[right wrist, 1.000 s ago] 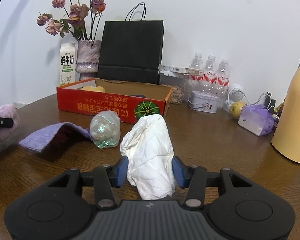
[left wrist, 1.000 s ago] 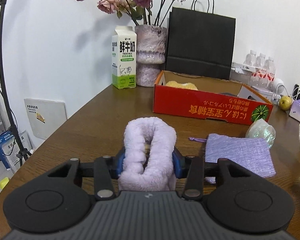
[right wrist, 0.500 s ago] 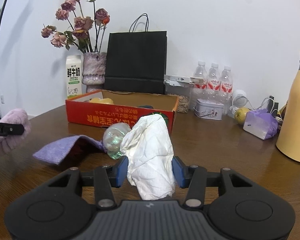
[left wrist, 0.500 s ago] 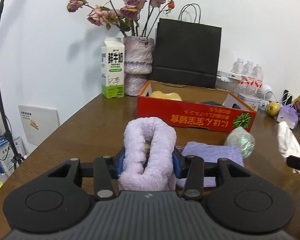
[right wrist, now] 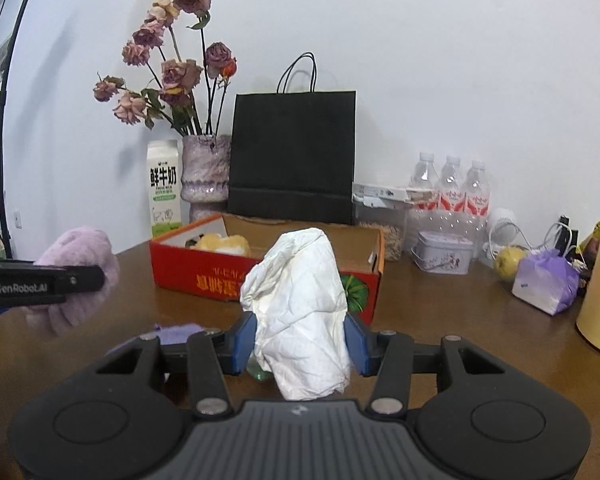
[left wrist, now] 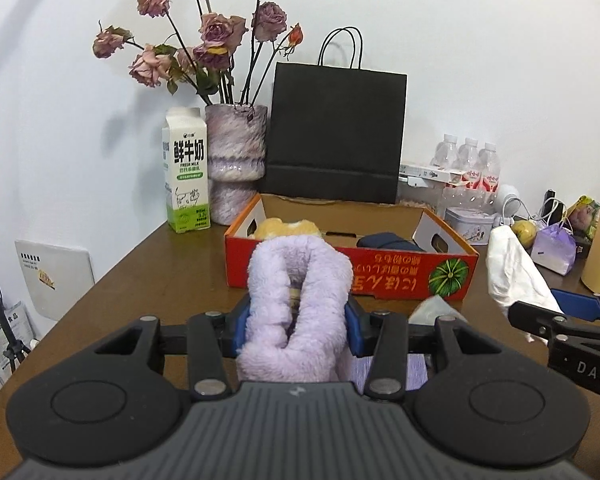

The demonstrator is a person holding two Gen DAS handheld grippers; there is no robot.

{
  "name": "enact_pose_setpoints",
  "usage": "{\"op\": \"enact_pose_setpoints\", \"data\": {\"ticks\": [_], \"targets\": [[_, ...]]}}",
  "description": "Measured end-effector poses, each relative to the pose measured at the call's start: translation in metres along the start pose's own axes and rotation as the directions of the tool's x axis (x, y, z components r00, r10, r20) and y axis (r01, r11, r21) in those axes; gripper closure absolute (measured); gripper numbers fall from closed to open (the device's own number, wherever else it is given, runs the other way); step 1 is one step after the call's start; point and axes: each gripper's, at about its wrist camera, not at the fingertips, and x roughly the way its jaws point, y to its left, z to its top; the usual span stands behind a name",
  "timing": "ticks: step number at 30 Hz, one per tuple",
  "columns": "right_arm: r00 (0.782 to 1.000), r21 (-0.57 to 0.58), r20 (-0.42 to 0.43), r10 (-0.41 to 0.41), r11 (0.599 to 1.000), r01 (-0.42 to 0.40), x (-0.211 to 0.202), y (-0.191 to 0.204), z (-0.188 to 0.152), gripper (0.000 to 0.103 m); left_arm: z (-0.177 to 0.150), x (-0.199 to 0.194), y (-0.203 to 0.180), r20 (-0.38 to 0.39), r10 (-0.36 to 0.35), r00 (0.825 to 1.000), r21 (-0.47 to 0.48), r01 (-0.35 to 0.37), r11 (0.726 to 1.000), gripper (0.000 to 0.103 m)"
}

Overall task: Organize objects
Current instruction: 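Carry the wristband and tissue over the red box with both tools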

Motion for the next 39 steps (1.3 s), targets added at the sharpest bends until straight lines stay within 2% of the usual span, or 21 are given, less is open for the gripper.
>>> {"op": "enact_pose_setpoints", "data": {"ticks": [22, 39], "targets": [[0.999, 0.0, 0.028, 0.028, 1.0, -0.028, 0.075, 0.007, 0.056, 0.056, 0.057, 0.078, -0.018, 0.022, 0.017, 1.0, -0.058, -0.015, 0.998, 0.057], [0.999, 0.024, 0.021, 0.024, 0.999, -0.025, 0.149, -0.005, 0.078, 0.056, 0.081, 0.139, -0.026, 0.026, -0.007, 1.0, -0.069, 0.008, 0.998, 0.057]]}}
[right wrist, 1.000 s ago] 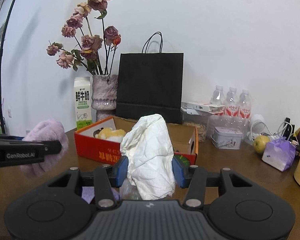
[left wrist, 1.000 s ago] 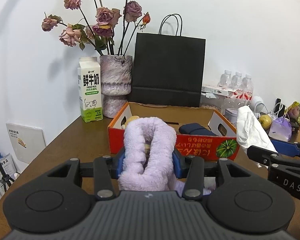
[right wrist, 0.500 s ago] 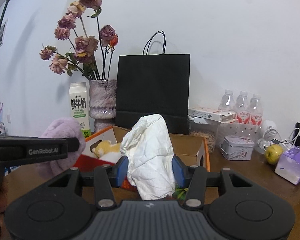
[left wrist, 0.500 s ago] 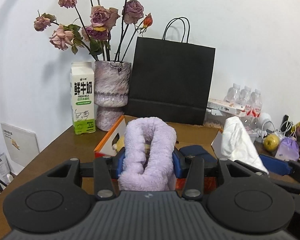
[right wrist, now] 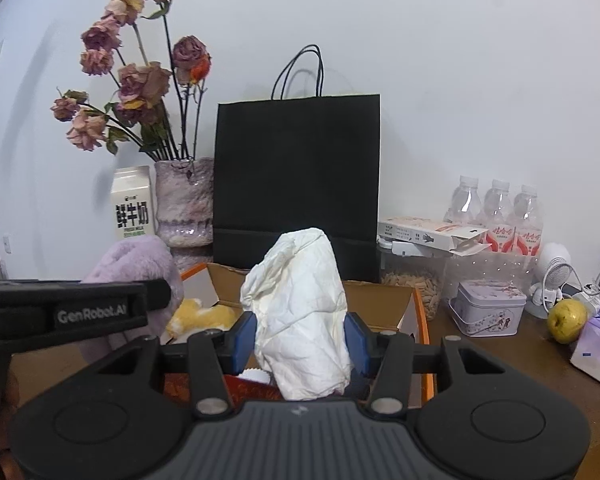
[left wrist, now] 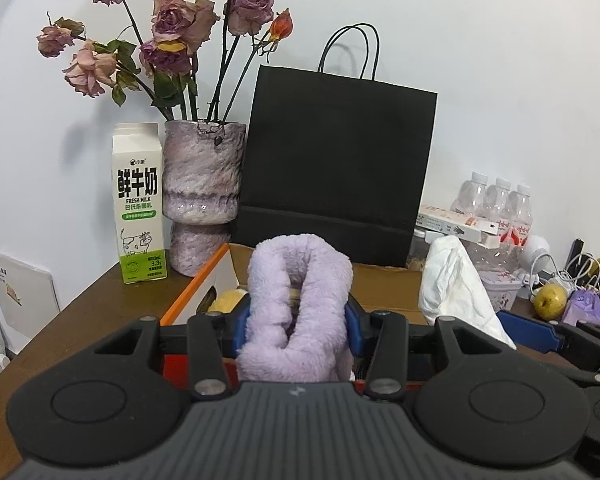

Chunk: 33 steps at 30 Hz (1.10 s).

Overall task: Organize objects
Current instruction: 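Carry the wristband and tissue over the red box with both tools, then open both tools to drop the wristband and tissue into the red box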

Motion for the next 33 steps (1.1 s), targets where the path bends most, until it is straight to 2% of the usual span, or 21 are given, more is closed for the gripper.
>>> {"op": "enact_pose_setpoints", "data": {"ticks": [16, 28, 31, 33], "targets": [[1.0, -0.019, -0.026, -0.013, 1.0, 0.012, 0.055, -0.009, 0.01, 0.056, 0.016, 0.06, 0.004, -0.043, -0.007, 0.999, -0.006, 0.007, 1.0, 0.057], [0.996, -0.025, -0.082, -0.029, 0.999, 0.027, 0.084, -0.016, 0.006, 0.056, 0.013, 0.09, 0.0, -0.073, -0.002, 0.997, 0.026, 0.004, 1.0, 0.057], [0.995, -0.026, -0.1, -0.029, 0.999, 0.027, 0.088, -0.016, 0.004, 0.054, 0.011, 0.094, -0.002, -0.071, 0.0, 0.997, 0.042, 0.003, 0.999, 0.055], [0.993, -0.031, -0.113, -0.027, 0.999, 0.024, 0.09, -0.015, 0.002, 0.05, 0.011, 0.096, -0.002, -0.068, 0.001, 0.998, 0.047, 0.002, 0.999, 0.051]]}}
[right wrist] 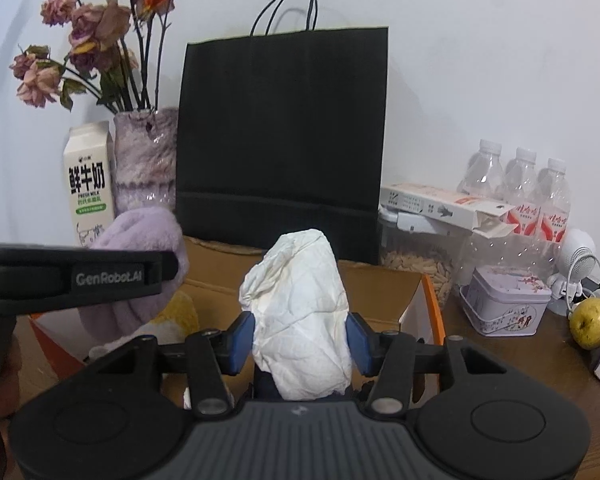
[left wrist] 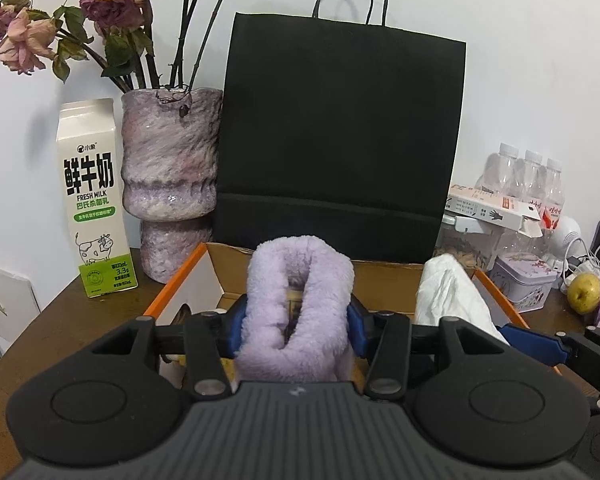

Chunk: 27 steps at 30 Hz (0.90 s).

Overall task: Organize objects
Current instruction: 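Open both tools to drop the wristband and tissue into the red box, then move both tools back over the purple pouch and clear bag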

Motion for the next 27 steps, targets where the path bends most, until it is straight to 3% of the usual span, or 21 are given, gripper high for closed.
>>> {"op": "enact_pose_setpoints", "data": {"ticks": [3, 4, 5, 8, 9, 27], "targets": [[1.0, 0.004, -0.008, -0.004, 1.0, 0.004, 0.001, 0.0, -0.001, 0.035, 0.0, -0.002, 0.001, 0.016, 0.006, 1.0, 0.001, -0.006, 1.0, 0.024], [1.0, 0.008, -0.013, -0.005, 1.0, 0.006, 0.002, -0.001, -0.001, 0.034, 0.0, -0.004, 0.001, 0.03, 0.012, 0.999, -0.001, -0.012, 1.0, 0.006], [1.0, 0.015, -0.016, -0.006, 1.0, 0.006, 0.002, -0.002, -0.001, 0.029, 0.0, -0.006, 0.001, 0.048, 0.027, 0.999, -0.002, -0.026, 1.0, 0.0], [1.0, 0.033, -0.009, -0.018, 0.999, 0.018, 0.002, -0.005, -0.002, 0.003, 0.001, -0.008, 0.0, 0.07, 0.042, 0.997, 0.003, -0.042, 0.999, 0.0], [1.0, 0.037, -0.002, -0.021, 0.999, 0.021, 0.001, -0.006, -0.001, 0.0, 0.002, -0.008, 0.0, 0.065, 0.042, 0.997, 0.0, -0.042, 0.999, 0.0], [1.0, 0.022, 0.016, -0.022, 1.0, 0.021, -0.014, -0.003, 0.002, 0.0, 0.003, -0.025, 0.002, 0.071, 0.035, 0.997, -0.003, -0.035, 0.999, 0.0]]}}
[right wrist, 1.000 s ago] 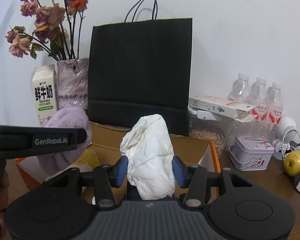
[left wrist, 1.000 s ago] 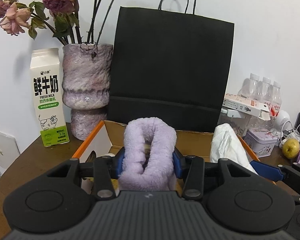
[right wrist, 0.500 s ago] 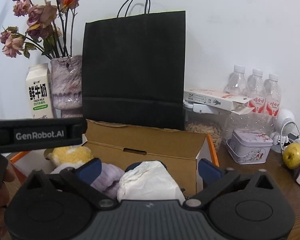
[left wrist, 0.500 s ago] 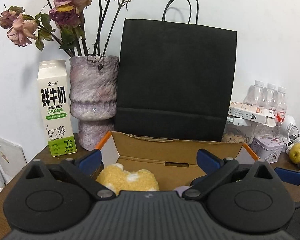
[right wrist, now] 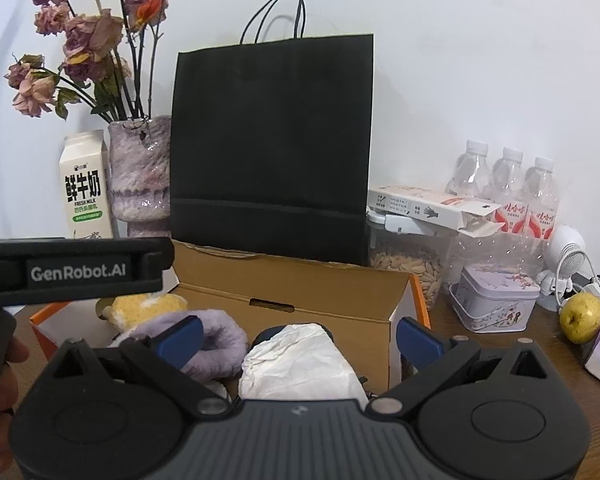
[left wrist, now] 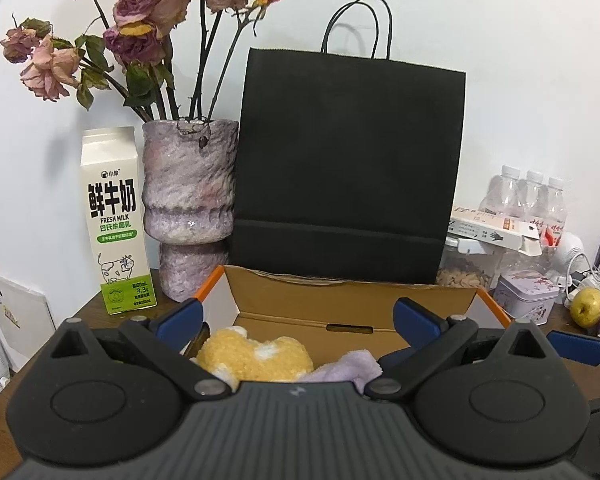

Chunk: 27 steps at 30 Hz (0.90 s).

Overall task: Organize objects
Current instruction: 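Move both tools back over the purple pouch and clear bag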

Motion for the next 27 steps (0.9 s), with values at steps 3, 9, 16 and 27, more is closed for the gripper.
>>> {"op": "enact_pose_setpoints", "data": {"ticks": [3, 9, 16, 27], "targets": [[1.0, -0.009, 0.007, -0.002, 1.0, 0.002, -0.006, 0.002, 0.0, 0.0, 0.0, -0.009, 0.002, 0.006, -0.003, 1.0, -0.007, 0.003, 1.0, 0.0], [1.0, -0.01, 0.023, -0.013, 1.0, 0.014, -0.024, 0.003, -0.004, 0.0, -0.001, -0.027, 0.008, 0.014, -0.001, 1.0, -0.025, 0.001, 1.0, 0.0], [0.999, -0.01, 0.035, -0.018, 1.0, 0.018, -0.048, 0.002, -0.012, 0.0, -0.008, -0.055, 0.016, 0.023, 0.0, 1.0, -0.022, 0.0, 1.0, 0.0], [0.999, -0.011, 0.048, -0.015, 1.0, 0.016, -0.09, 0.004, -0.035, 0.0, -0.03, -0.095, 0.025, 0.012, -0.009, 1.0, 0.0, 0.009, 1.0, 0.0]]}}
